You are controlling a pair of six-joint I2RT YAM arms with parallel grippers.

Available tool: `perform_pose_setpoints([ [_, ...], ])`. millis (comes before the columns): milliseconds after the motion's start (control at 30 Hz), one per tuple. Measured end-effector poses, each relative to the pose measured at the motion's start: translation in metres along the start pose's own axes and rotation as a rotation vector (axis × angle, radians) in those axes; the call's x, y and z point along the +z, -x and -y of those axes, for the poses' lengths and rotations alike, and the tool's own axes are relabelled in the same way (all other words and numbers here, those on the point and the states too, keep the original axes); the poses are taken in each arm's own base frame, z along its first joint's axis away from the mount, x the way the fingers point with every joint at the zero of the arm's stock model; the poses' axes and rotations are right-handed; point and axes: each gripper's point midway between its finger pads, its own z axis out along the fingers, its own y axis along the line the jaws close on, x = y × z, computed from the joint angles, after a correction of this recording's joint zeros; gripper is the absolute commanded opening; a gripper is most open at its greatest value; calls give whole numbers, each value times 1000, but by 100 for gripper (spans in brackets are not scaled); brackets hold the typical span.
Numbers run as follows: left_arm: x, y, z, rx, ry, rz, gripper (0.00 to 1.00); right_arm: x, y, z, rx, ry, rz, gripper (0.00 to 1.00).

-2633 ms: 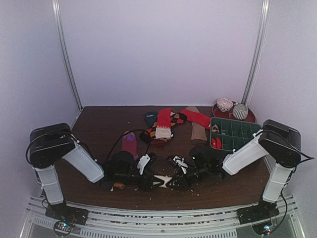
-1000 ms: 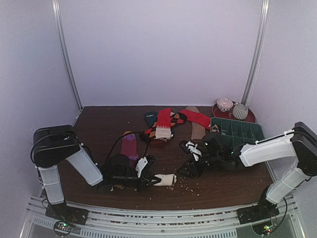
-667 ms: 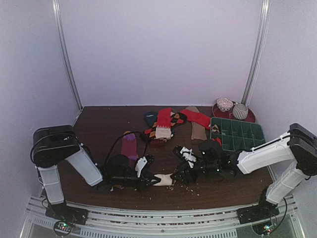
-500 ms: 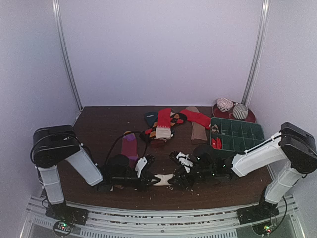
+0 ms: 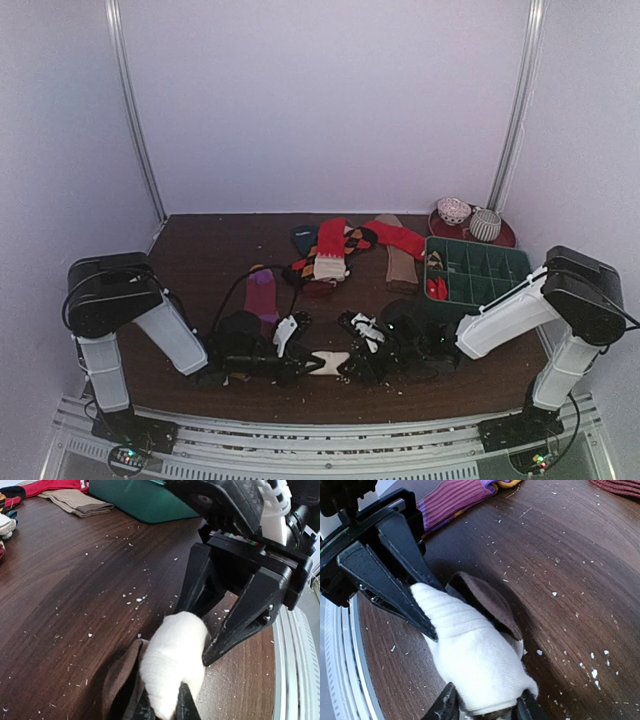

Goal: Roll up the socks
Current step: Roll a pair of socks at the center of the board.

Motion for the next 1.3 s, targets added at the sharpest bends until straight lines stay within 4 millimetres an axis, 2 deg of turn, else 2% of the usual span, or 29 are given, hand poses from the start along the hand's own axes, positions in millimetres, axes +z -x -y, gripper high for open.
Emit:
perform_pose_setpoints([
  [67, 0, 1, 0, 5, 3, 1, 50, 0, -1, 0, 26, 14, -5, 32],
  [100, 0, 1, -1, 12, 7, -2, 57, 0, -1, 0, 43, 22, -8, 31],
  [233, -2, -6, -5, 43, 39, -45, 66, -2, -2, 5, 121, 60, -25, 29],
  [300, -4, -3, -4, 73, 43, -48, 74, -2, -4, 6, 160, 88, -41, 28],
  [400, -8, 12, -1, 140, 46, -15, 82, 0, -5, 8, 208, 128, -73, 28],
  [500, -12, 34, 5, 213, 39, 52, 84, 2, -4, 8, 236, 154, -114, 28],
  [567, -13, 45, 9, 258, 35, 93, 82, 3, -5, 7, 242, 162, -140, 28],
  [767, 0, 50, 9, 298, 15, 99, 78, 6, -4, 5, 243, 162, -207, 29],
  [833, 4, 45, 7, 293, 13, 87, 75, 6, -4, 5, 238, 159, -224, 28],
  [1000, 5, 17, 0, 246, 20, 24, 62, 5, -4, 6, 226, 154, -247, 29],
  [1133, 1, 5, -2, 213, 22, -3, 46, 5, -5, 6, 215, 153, -256, 29],
  [1300, 0, 2, -1, 186, 14, 3, 8, 6, -5, 6, 203, 154, -262, 29],
])
